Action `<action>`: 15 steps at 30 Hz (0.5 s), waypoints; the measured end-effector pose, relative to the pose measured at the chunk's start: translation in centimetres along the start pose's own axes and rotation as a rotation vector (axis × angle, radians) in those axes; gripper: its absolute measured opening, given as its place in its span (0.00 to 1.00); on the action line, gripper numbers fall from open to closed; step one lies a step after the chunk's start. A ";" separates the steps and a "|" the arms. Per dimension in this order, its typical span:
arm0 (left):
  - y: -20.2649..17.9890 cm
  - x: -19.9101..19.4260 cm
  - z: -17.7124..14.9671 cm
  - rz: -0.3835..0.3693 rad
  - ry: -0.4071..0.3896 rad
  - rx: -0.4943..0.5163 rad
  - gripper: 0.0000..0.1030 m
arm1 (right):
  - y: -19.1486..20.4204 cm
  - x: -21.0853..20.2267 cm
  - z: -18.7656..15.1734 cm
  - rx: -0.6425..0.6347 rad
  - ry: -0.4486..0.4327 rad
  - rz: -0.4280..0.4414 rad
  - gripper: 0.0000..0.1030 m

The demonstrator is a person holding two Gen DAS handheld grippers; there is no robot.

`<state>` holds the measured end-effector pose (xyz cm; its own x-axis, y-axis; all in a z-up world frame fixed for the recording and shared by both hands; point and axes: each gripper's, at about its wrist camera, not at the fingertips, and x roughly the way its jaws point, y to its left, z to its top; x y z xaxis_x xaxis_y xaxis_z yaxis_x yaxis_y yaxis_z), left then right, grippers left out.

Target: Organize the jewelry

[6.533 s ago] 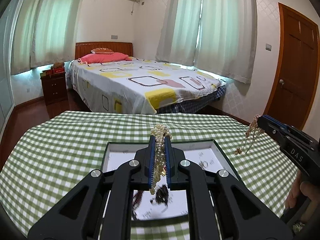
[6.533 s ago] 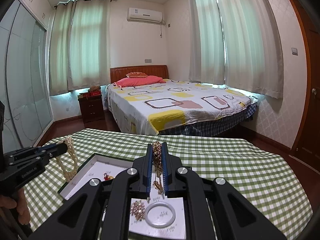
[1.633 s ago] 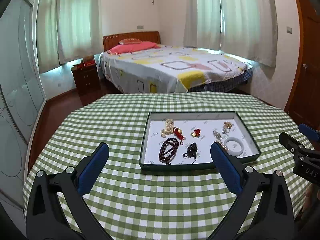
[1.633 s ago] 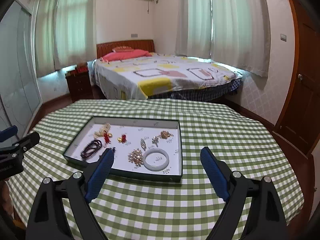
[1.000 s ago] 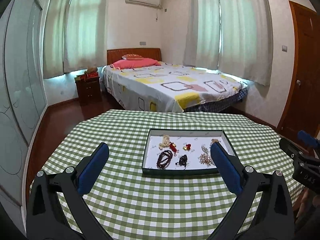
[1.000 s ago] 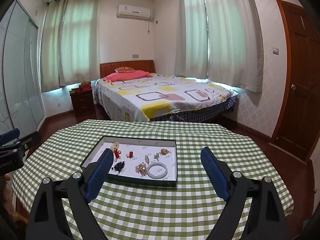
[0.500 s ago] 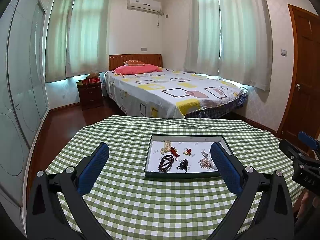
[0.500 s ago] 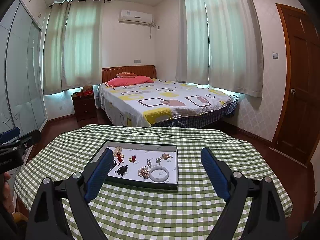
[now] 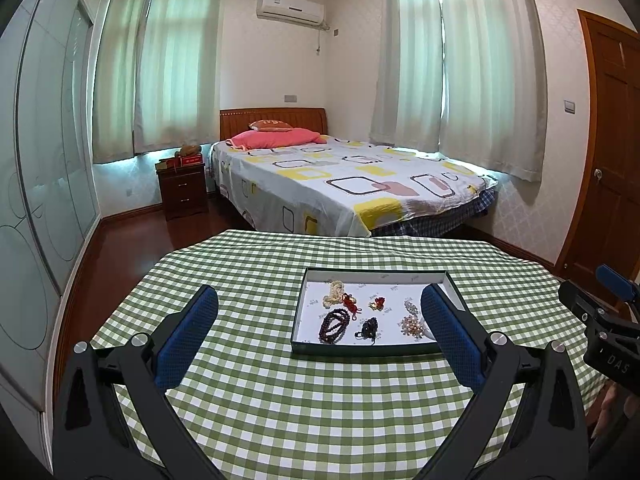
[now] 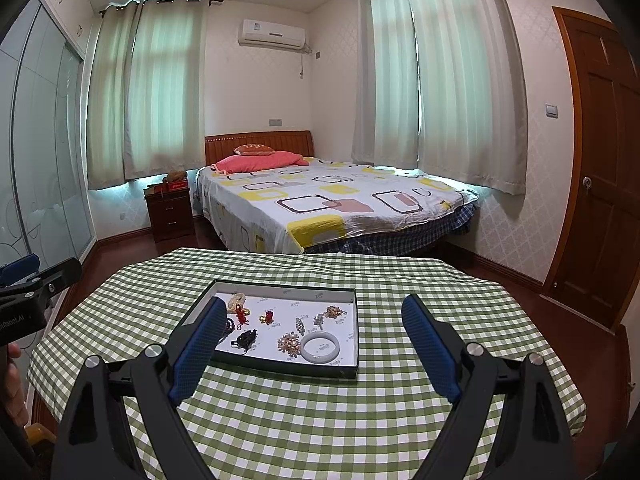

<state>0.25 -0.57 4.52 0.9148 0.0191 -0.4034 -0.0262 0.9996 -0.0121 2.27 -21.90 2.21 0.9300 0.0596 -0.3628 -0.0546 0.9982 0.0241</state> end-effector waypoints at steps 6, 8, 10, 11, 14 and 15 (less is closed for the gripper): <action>0.0 0.0 0.0 -0.001 0.001 0.001 0.96 | 0.1 -0.1 0.0 -0.002 0.004 0.003 0.84; 0.0 0.0 -0.1 -0.001 0.003 0.002 0.96 | 0.2 -0.2 0.0 -0.003 0.003 0.003 0.84; 0.1 0.1 -0.1 0.000 0.003 0.000 0.96 | 0.2 -0.1 0.0 -0.002 0.004 0.004 0.84; 0.2 0.1 -0.1 0.000 0.003 -0.001 0.96 | 0.3 -0.2 0.0 -0.002 0.004 0.004 0.84; 0.2 0.1 -0.1 0.000 0.004 -0.003 0.96 | 0.2 -0.2 0.0 -0.002 0.003 0.004 0.84; 0.2 0.1 -0.1 0.000 0.004 -0.002 0.96 | 0.2 -0.2 0.0 -0.002 0.003 0.004 0.84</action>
<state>0.28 -0.33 4.34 0.9134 0.0193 -0.4067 -0.0274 0.9995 -0.0140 2.09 -21.68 2.29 0.9287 0.0638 -0.3652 -0.0591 0.9980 0.0241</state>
